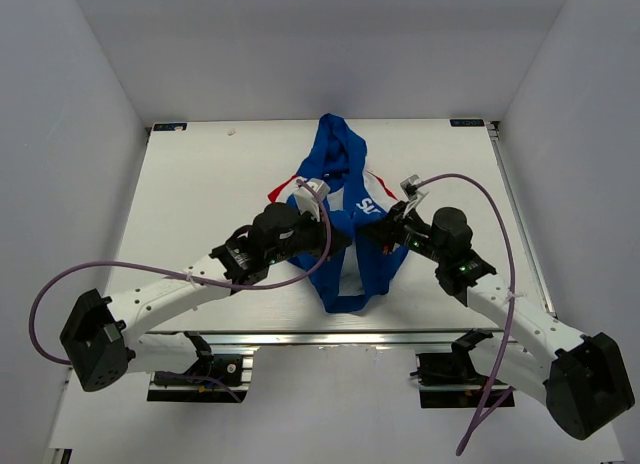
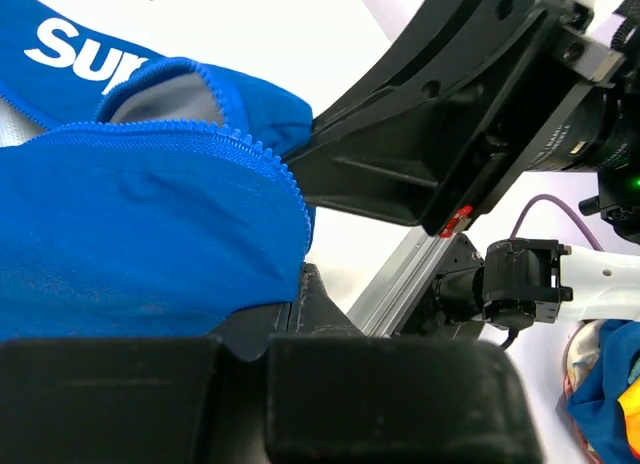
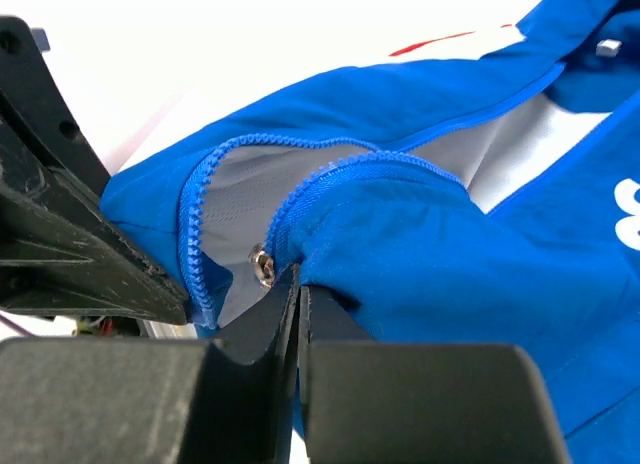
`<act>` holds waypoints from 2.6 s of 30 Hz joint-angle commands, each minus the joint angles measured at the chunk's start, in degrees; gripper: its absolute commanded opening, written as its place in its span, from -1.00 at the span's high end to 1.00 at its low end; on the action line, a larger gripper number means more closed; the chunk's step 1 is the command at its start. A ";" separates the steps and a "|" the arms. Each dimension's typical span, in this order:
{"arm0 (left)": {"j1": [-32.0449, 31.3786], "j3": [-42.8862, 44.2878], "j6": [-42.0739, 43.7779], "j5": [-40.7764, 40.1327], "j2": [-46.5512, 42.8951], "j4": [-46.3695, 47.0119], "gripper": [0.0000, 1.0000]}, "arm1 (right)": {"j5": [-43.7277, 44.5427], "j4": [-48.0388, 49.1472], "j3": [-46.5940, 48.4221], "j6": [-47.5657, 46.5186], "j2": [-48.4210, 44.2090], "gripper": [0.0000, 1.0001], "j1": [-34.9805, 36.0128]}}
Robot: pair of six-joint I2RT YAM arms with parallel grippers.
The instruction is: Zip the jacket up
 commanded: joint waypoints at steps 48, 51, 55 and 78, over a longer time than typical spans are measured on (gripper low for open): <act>-0.09 1.99 3.89 -4.66 -3.91 5.22 1.00 | -1.32 2.44 4.21 8.60 -2.48 1.00 0.39; -0.09 2.25 3.71 -4.83 -3.47 4.70 1.00 | -0.97 2.53 4.04 8.95 -2.65 1.00 0.39; -0.09 2.34 3.62 -5.53 -3.38 3.91 1.00 | -0.71 2.62 3.78 9.22 -3.00 1.00 0.39; -0.09 0.93 3.18 -7.82 -3.03 5.49 1.00 | -0.27 1.56 3.86 9.39 -4.32 1.00 0.39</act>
